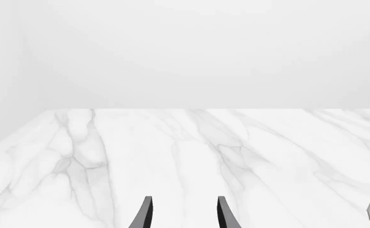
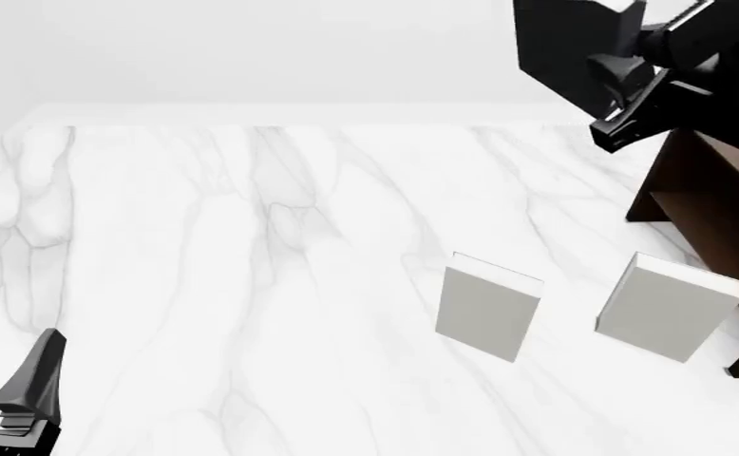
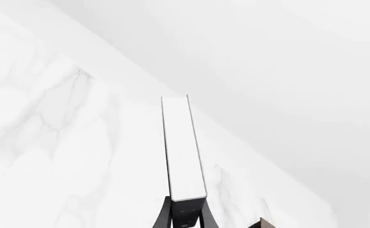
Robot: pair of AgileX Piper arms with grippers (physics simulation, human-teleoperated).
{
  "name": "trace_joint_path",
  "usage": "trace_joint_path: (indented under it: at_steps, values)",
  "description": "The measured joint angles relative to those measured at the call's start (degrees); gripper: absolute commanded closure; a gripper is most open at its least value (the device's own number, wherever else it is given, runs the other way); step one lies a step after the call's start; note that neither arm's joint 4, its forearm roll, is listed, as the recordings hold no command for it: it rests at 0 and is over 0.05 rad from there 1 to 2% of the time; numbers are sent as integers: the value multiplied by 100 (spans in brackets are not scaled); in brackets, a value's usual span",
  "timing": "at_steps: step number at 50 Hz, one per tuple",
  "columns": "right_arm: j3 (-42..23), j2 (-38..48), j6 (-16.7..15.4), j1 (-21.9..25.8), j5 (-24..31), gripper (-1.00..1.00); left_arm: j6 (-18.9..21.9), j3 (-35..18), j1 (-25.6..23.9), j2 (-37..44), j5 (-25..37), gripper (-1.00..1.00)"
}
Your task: Pick up the book on the left and place it on top of the shelf.
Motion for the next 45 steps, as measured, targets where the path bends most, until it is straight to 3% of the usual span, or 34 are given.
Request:
trace_joint_path:
  at_steps: [28,45]
  values:
    - [231,-137,-936,-950,-85,100,0,0,0,0,0,-100]
    - [305,-114,-1306,-1475,-214,100,0,0,0,0,0,-100]
